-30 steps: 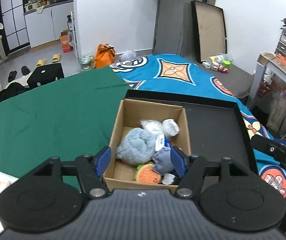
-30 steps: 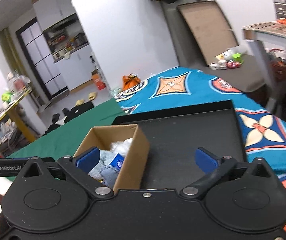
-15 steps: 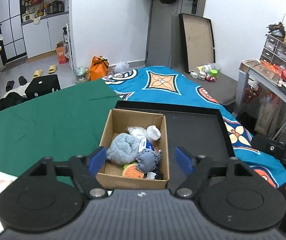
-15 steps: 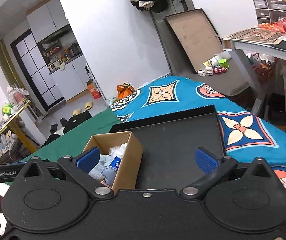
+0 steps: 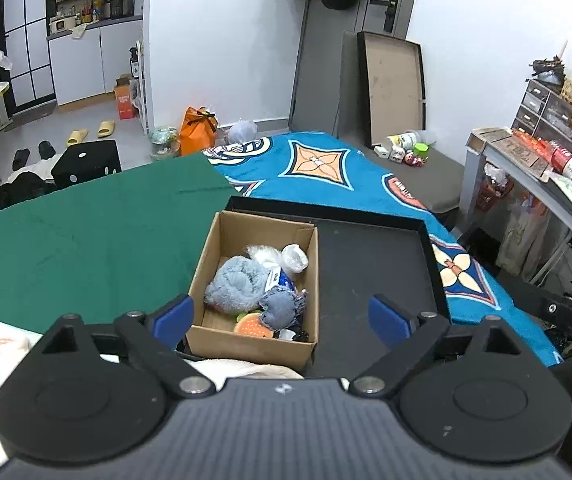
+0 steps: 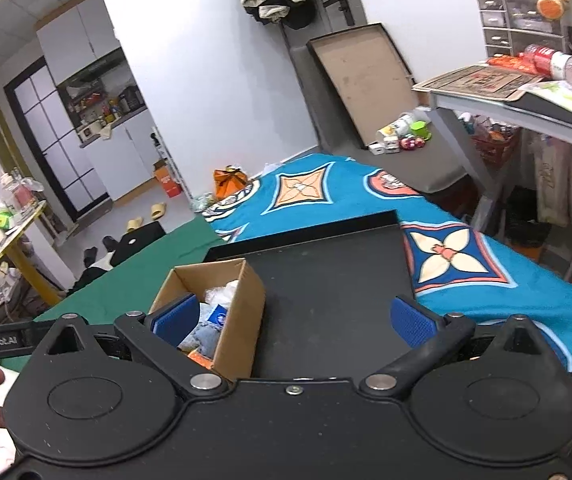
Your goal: Organize soft objects
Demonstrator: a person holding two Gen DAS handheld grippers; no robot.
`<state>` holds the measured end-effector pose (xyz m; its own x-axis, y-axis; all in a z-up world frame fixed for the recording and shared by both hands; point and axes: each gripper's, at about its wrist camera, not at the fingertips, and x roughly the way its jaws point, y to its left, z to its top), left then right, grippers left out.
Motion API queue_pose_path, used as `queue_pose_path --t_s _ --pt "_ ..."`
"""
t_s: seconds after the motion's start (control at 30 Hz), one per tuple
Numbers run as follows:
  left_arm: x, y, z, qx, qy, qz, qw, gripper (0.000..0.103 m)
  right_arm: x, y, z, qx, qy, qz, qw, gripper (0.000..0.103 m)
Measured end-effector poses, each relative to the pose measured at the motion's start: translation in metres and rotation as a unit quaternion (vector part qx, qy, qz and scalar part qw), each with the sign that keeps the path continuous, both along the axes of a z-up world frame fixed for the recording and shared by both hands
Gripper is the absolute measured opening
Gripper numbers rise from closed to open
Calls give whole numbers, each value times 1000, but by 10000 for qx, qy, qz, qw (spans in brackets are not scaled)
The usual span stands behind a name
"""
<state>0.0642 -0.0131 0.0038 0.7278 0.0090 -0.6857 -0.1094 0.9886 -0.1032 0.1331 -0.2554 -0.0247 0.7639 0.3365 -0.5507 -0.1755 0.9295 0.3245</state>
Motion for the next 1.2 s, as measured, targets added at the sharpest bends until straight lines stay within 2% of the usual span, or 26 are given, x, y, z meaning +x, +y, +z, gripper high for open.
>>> queue_pose_path --t_s 0.17,0.43,0.63,0.77,1.2 --pt "-6 -2 6 26 -46 -34 10000 98 -9 -3 6 -163 54 -225 9996 103" --pt "-18 -3 10 41 -101 -81 9999 99 -23 -6 12 -211 95 -278 9993 103" --pt "-27 -2 14 -37 -93 -58 9999 100 -36 -4 21 -437 -1 -343 9985 103" --pt "-33 -6 18 86 -105 -111 9998 100 -43 -7 22 -388 63 -337 9987 103" --pt "-47 -12 27 146 -167 -166 9996 100 -54 -12 27 -449 102 -285 9985 103"
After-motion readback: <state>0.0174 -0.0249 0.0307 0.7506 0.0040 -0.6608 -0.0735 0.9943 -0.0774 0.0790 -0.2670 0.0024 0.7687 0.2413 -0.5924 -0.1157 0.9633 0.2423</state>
